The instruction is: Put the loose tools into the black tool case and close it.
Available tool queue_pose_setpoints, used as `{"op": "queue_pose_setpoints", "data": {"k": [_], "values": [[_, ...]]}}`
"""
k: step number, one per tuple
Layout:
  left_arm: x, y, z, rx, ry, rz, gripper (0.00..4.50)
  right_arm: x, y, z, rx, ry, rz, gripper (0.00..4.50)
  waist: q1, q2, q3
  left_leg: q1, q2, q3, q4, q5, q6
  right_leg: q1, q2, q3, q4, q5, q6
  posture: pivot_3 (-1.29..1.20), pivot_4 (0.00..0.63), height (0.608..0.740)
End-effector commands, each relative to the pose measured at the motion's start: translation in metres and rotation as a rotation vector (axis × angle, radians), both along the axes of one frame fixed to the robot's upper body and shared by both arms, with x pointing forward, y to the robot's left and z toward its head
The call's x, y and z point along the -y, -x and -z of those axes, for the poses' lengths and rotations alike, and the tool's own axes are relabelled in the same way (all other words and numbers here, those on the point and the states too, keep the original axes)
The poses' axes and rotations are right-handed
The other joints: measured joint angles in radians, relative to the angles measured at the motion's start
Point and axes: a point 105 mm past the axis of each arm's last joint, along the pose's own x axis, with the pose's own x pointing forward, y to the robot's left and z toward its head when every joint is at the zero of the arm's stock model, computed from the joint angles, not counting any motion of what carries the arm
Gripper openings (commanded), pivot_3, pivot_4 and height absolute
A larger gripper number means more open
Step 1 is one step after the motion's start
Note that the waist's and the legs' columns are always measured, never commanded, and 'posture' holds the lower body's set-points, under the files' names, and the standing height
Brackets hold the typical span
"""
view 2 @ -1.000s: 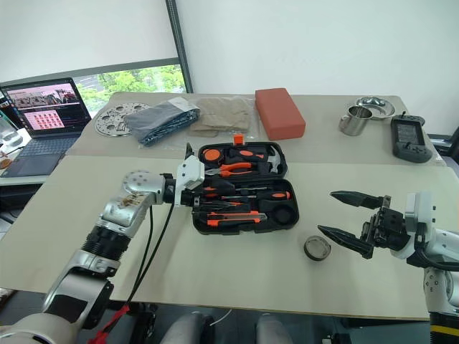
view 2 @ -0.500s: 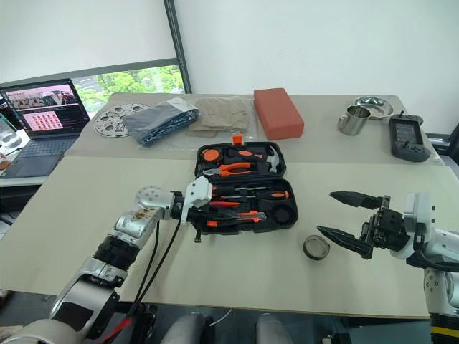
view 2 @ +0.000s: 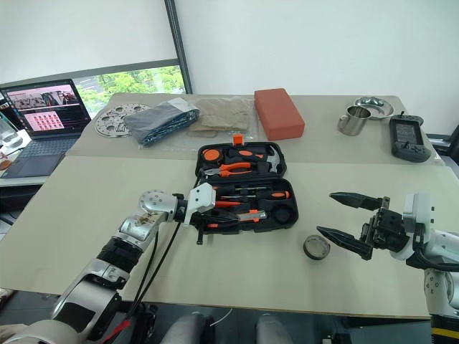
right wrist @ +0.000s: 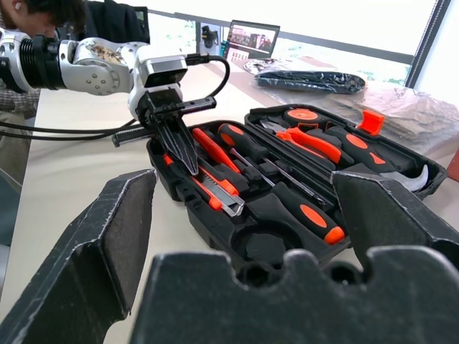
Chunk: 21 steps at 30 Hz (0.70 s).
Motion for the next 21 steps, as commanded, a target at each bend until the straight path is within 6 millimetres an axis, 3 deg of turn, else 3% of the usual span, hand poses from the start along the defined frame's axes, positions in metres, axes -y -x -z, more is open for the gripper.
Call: {"op": "queue_pose_setpoints", "data": {"k": [1,9,21], "values": [[0.005,-0.005,-0.031,0.046,0.124,0.002,0.03,0.0,0.002,-0.014,0.05,0.02,-0.012,4.5,-0.001,0.0,0.0,0.0,0.0,0.0,0.0,0.0,0.0,0.0,0.0,0.0,0.0,0.0,0.0,0.0,0.15,0.74],[0.005,-0.01,-0.03,0.061,0.124,-0.012,0.03,0.0,0.001,-0.015,0.053,0.022,-0.011,4.5,-0.002,0.0,0.0,0.0,0.0,0.0,0.0,0.0,0.0,0.0,0.0,0.0,0.0,0.0,0.0,0.0,0.15,0.74],[0.009,-0.015,-0.006,0.098,0.004,0.0,0.03,0.003,0.003,-0.016,0.053,0.032,-0.006,4.5,0.0,0.0,0.0,0.0,0.0,0.0,0.0,0.0,0.0,0.0,0.0,0.0,0.0,0.0,0.0,0.0,0.15,0.74]]}}
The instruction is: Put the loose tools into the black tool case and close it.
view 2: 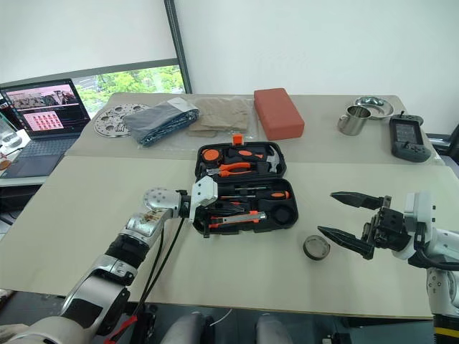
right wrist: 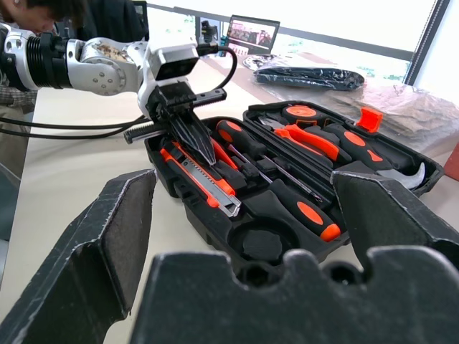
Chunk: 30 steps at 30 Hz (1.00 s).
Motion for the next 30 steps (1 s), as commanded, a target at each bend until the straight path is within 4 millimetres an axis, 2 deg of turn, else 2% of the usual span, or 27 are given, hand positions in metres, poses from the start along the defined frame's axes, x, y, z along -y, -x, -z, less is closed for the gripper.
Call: {"op": "queue_pose_setpoints", "data": {"k": [1,5,11,19,22,25,30], "values": [[0.005,-0.003,0.001,0.055,-0.047,0.023,0.03,0.002,0.003,-0.015,0.053,0.017,-0.006,4.5,0.001,0.0,0.0,0.0,0.0,0.0,0.0,0.0,0.0,0.0,0.0,0.0,0.0,0.0,0.0,0.0,0.15,0.74],[0.003,0.002,0.019,0.076,-0.15,0.081,0.03,0.002,0.003,-0.014,0.053,0.017,-0.007,4.5,0.001,0.0,0.0,0.0,0.0,0.0,0.0,0.0,0.0,0.001,0.0,0.0,0.0,0.0,0.0,0.0,0.15,0.74],[0.005,0.012,0.042,0.035,-0.206,0.13,0.03,0.002,0.005,-0.014,0.053,0.015,-0.002,4.5,0.002,0.002,-0.002,0.001,0.0,0.001,0.0,0.0,0.0,0.002,0.0,0.0,0.0,0.0,0.0,0.0,0.15,0.74],[0.0,0.011,0.066,-0.019,-0.249,0.079,0.03,0.004,0.006,-0.012,0.049,0.03,0.028,4.5,0.003,0.002,-0.007,0.002,-0.001,0.001,0.001,0.0,0.0,0.005,0.0,0.0,0.0,-0.001,0.002,0.0,0.15,0.74],[-0.002,0.01,0.073,-0.055,-0.249,0.05,0.03,0.004,0.006,-0.009,0.042,0.04,0.033,4.5,0.003,0.002,-0.007,0.005,-0.001,0.001,0.0,0.0,0.0,0.013,0.0,0.0,-0.002,-0.005,0.008,0.0,0.15,0.74],[-0.004,0.007,0.074,-0.055,-0.251,0.034,0.03,0.003,0.005,-0.009,0.04,0.045,0.03,4.5,0.001,0.002,-0.007,0.012,-0.001,0.0,0.0,0.0,0.0,0.021,0.0,0.0,-0.006,-0.005,0.009,0.0,0.15,0.74],[0.003,-0.003,0.04,-0.011,-0.106,0.013,0.03,0.004,0.005,-0.006,0.014,0.068,0.035,4.5,-0.002,0.002,-0.007,0.016,-0.001,0.0,0.0,0.0,0.0,0.027,-0.001,0.0,-0.008,-0.005,0.009,0.0,0.15,0.74]]}}
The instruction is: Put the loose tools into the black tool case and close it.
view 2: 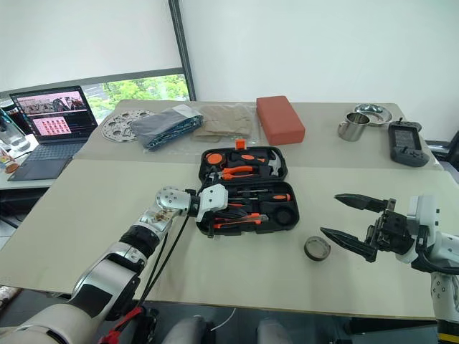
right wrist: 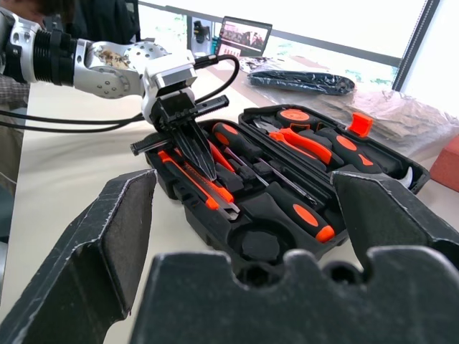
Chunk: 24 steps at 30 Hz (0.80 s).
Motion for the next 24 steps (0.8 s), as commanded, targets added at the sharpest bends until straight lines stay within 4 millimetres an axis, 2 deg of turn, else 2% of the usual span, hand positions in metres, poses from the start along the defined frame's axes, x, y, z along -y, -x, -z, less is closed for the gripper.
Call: {"op": "queue_pose_setpoints", "data": {"k": [1,4,6,7,9,10,12,14,16,17,21,24], "values": [[-0.004,0.006,0.01,-0.076,0.03,-0.028,0.03,-0.001,0.002,-0.007,0.014,0.056,-0.009,4.5,0.0,0.0,0.0,0.0,0.0,0.0,0.0,0.0,0.0,-0.001,0.0,0.0,0.0,0.0,0.0,0.0,0.15,0.74],[-0.003,0.004,-0.021,-0.082,0.149,-0.027,0.03,-0.002,0.003,0.0,-0.019,0.107,-0.007,4.5,-0.001,0.0,0.0,-0.004,0.0,0.0,0.0,0.0,0.0,-0.01,0.0,0.0,0.001,0.0,0.0,0.0,0.15,0.74],[-0.006,0.006,-0.038,-0.09,0.191,-0.024,0.52,-0.001,0.003,0.008,-0.075,0.149,0.001,4.5,-0.003,0.0,0.0,-0.01,0.0,0.0,0.0,0.0,0.0,-0.014,0.001,-0.001,0.0,0.001,-0.001,0.0,0.15,0.74],[-0.012,0.009,-0.053,-0.097,0.219,-0.01,0.65,-0.002,0.001,0.009,-0.092,0.166,0.012,4.5,-0.003,0.0,0.0,-0.014,0.0,-0.001,0.0,0.0,0.0,-0.015,0.001,-0.001,0.001,0.002,-0.003,0.0,0.15,0.74],[-0.025,0.018,-0.076,-0.102,0.224,0.024,1.49,-0.004,-0.001,0.012,-0.121,0.193,0.012,4.5,-0.007,0.001,0.0,-0.017,0.0,-0.001,0.0,0.0,0.001,-0.022,0.001,0.0,0.001,0.004,-0.006,0.0,0.15,0.74],[-0.031,0.023,-0.084,-0.105,0.217,0.035,1.75,-0.004,-0.002,0.015,-0.139,0.22,0.02,4.5,-0.007,0.002,0.0,-0.021,0.001,-0.001,-0.001,0.0,0.001,-0.027,0.002,0.001,0.002,0.004,-0.007,0.0,0.15,0.74],[-0.04,0.03,-0.096,-0.108,0.195,0.047,2.43,-0.002,-0.003,0.021,-0.176,0.269,0.039,4.5,-0.004,0.002,0.0,-0.022,0.002,-0.003,-0.001,0.0,0.001,-0.028,0.003,0.001,0.003,0.005,-0.007,0.0,0.15,0.74],[-0.047,0.038,-0.107,-0.111,0.175,0.061,3.28,-0.001,-0.003,0.026,-0.2,0.3,0.048,4.5,0.0,0.003,0.0,-0.021,0.002,-0.003,-0.002,0.0,0.001,-0.027,0.003,0.001,0.002,0.005,-0.007,0.0,0.15,0.74],[-0.057,0.047,-0.121,-0.112,0.156,0.072,3.89,-0.002,-0.001,0.031,-0.219,0.324,0.039,4.5,0.005,0.002,0.001,-0.021,0.002,-0.003,-0.001,0.0,0.001,-0.027,0.003,0.001,0.001,0.004,-0.007,0.0,0.15,0.74],[-0.067,0.054,-0.13,-0.109,0.139,0.076,4.42,-0.003,0.001,0.035,-0.233,0.34,0.036,4.5,0.005,0.002,0.001,-0.021,0.002,-0.003,-0.001,0.0,0.001,-0.027,0.003,0.001,0.001,0.004,-0.007,0.0,0.15,0.74],[-0.106,0.084,-0.154,-0.122,0.072,0.043,4.42,-0.005,0.009,0.051,-0.275,0.396,0.036,4.5,-0.008,0.001,0.002,-0.021,0.004,-0.004,-0.002,0.0,0.001,-0.027,0.004,0.001,0.0,0.004,-0.007,0.0,0.15,0.74],[-0.122,0.089,-0.16,-0.127,0.063,-0.031,4.42,-0.004,0.013,0.058,-0.299,0.421,0.031,4.5,-0.011,0.002,0.003,-0.019,0.004,-0.006,-0.003,0.0,0.001,-0.027,0.005,0.001,0.0,0.004,-0.007,0.0,0.15,0.74]]}}
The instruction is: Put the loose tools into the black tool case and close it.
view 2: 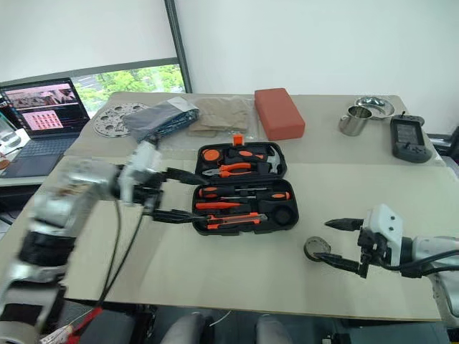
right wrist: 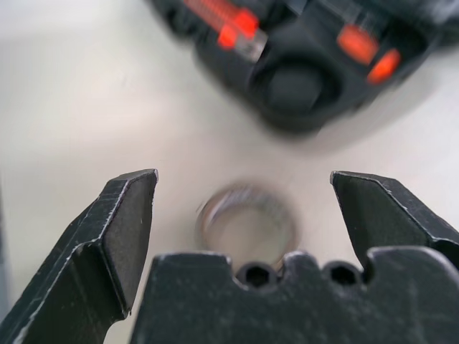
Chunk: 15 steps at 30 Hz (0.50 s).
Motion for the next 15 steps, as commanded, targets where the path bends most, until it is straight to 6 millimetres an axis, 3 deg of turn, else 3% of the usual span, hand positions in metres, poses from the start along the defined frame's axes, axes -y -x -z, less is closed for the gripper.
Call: {"op": "queue_pose_setpoints", "data": {"k": [1,4,11,15], "values": [[-0.014,0.01,-0.013,0.009,0.03,-0.052,4.42,-0.005,0.001,-0.002,0.014,0.046,-0.034,4.5,0.0,0.0,0.0,0.0,0.0,0.0,0.001,0.0,0.0,0.0,0.0,0.0,0.0,0.0,0.0,0.0,0.15,0.74],[-0.032,0.022,-0.01,-0.026,0.021,-0.108,4.42,-0.012,0.001,0.005,0.002,0.048,-0.04,4.5,-0.004,-0.001,0.001,0.001,0.001,0.0,0.001,0.0,0.0,0.001,0.0,0.0,0.002,-0.003,0.005,0.0,0.15,0.74],[-0.031,0.045,-0.01,-0.051,0.015,-0.097,4.42,-0.021,-0.003,0.012,-0.009,0.073,-0.078,4.5,-0.008,-0.003,0.003,0.002,0.002,0.0,0.001,0.0,0.0,0.0,-0.001,0.0,0.002,-0.002,0.004,0.0,0.15,0.74],[-0.037,0.045,-0.005,-0.052,-0.014,-0.124,4.5,-0.024,-0.008,0.016,-0.01,0.082,-0.082,3.36,-0.01,-0.003,0.003,0.002,0.002,0.0,0.001,0.0,0.0,0.0,-0.001,0.0,0.002,-0.002,0.003,0.0,0.15,0.74]]}}
